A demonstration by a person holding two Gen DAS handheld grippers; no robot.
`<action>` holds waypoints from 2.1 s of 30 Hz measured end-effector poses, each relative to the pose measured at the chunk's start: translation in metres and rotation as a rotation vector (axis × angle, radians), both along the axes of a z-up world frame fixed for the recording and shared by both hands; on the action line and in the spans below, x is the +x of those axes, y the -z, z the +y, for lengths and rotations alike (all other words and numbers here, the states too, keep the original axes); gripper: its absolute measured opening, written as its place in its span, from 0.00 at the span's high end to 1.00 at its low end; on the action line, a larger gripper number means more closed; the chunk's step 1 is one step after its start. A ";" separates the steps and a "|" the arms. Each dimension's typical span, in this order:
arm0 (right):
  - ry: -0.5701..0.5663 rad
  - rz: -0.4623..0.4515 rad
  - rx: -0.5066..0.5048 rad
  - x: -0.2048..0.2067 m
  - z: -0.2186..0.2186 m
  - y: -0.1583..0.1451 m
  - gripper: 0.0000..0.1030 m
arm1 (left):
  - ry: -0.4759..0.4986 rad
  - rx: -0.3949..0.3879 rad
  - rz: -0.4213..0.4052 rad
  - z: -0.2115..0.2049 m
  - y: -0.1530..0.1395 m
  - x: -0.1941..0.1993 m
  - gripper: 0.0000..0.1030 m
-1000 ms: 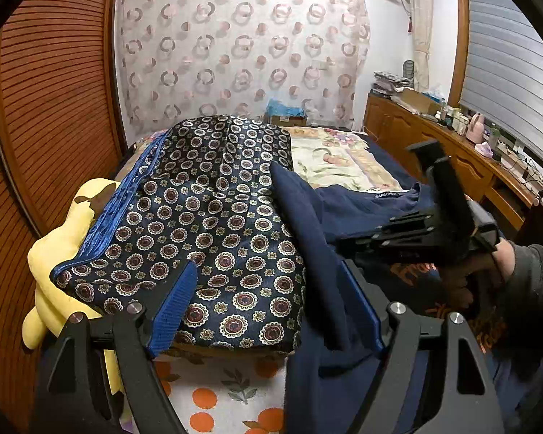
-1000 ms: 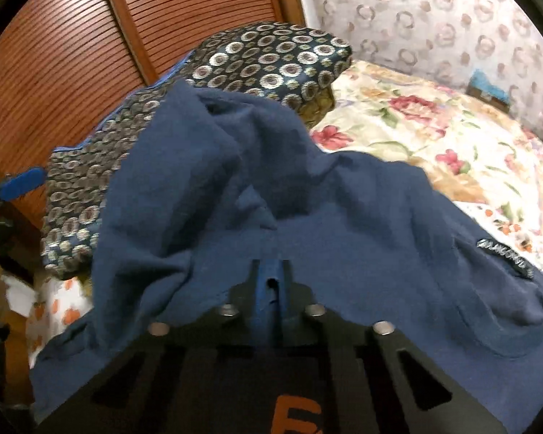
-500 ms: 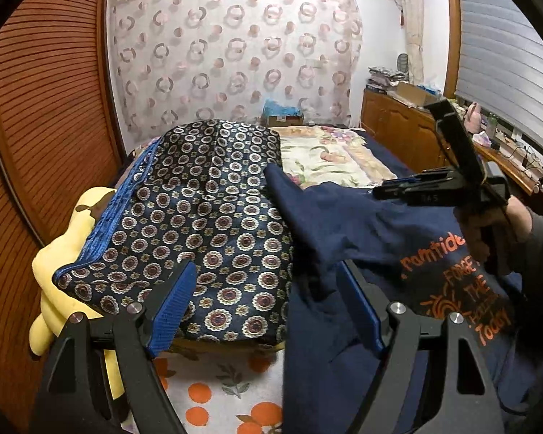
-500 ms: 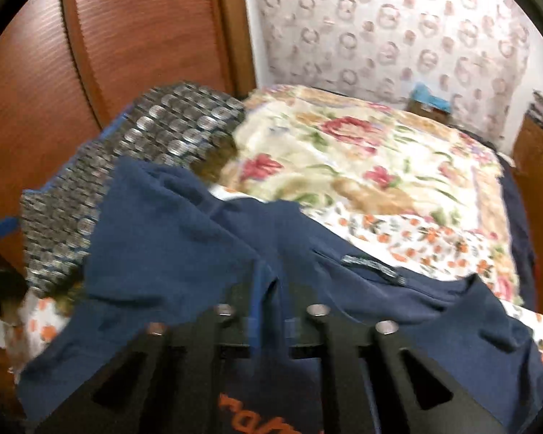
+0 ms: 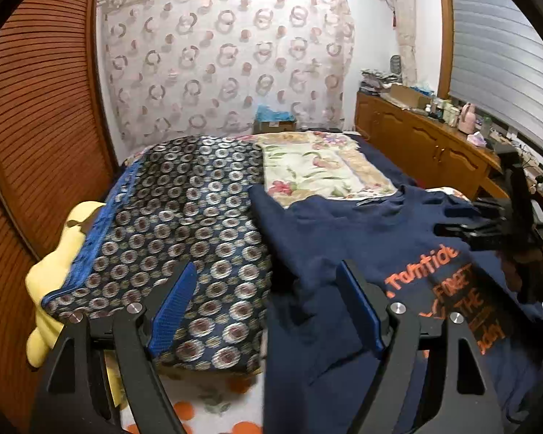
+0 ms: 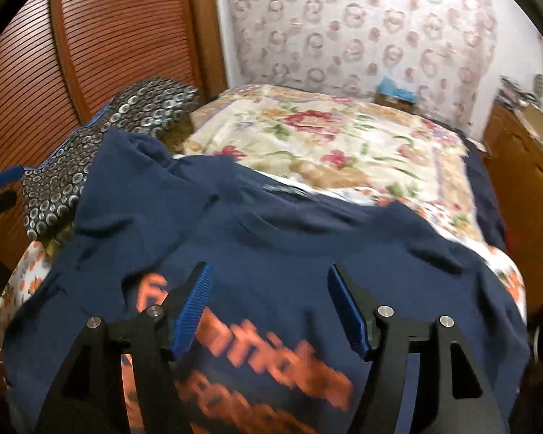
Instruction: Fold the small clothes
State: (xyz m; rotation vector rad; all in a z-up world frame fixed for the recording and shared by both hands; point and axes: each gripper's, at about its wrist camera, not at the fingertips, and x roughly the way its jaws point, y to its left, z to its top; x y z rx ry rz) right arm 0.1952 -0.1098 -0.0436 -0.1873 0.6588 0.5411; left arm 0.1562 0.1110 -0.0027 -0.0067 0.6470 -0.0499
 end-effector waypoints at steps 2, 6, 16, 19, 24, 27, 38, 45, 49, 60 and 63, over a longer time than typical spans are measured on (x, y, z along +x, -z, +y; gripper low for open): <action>0.052 -0.005 0.015 -0.012 -0.021 -0.002 0.34 | 0.018 -0.012 0.004 -0.008 0.001 0.006 0.22; 0.150 -0.011 0.034 -0.036 -0.055 -0.001 0.34 | 0.082 -0.027 0.010 -0.032 0.010 0.017 0.22; 0.378 0.029 0.085 -0.077 -0.127 0.024 0.34 | 0.270 -0.010 0.119 -0.114 0.046 0.058 0.22; 0.433 0.039 0.067 -0.084 -0.144 0.027 0.34 | 0.316 -0.004 0.156 -0.134 0.053 0.069 0.22; 0.508 0.051 0.072 -0.087 -0.153 0.028 0.37 | 0.380 0.030 0.222 -0.160 0.070 0.077 0.22; 0.521 0.077 0.091 -0.079 -0.147 0.030 0.39 | 0.406 0.046 0.259 -0.167 0.079 0.078 0.22; 0.554 0.157 0.196 -0.066 -0.173 0.032 0.42 | 0.423 0.077 0.259 -0.175 0.085 0.071 0.16; 0.544 0.202 0.279 -0.062 -0.190 0.042 0.49 | 0.423 0.079 0.260 -0.175 0.085 0.072 0.15; 0.527 0.204 0.312 -0.060 -0.190 0.042 0.70 | 0.422 0.080 0.260 -0.175 0.085 0.071 0.15; 0.513 -0.009 0.185 -0.079 -0.169 0.015 0.93 | 0.429 0.073 0.244 -0.175 0.082 0.071 0.38; 0.482 -0.055 0.178 -0.085 -0.160 0.005 0.93 | 0.427 0.064 0.236 -0.173 0.079 0.069 0.51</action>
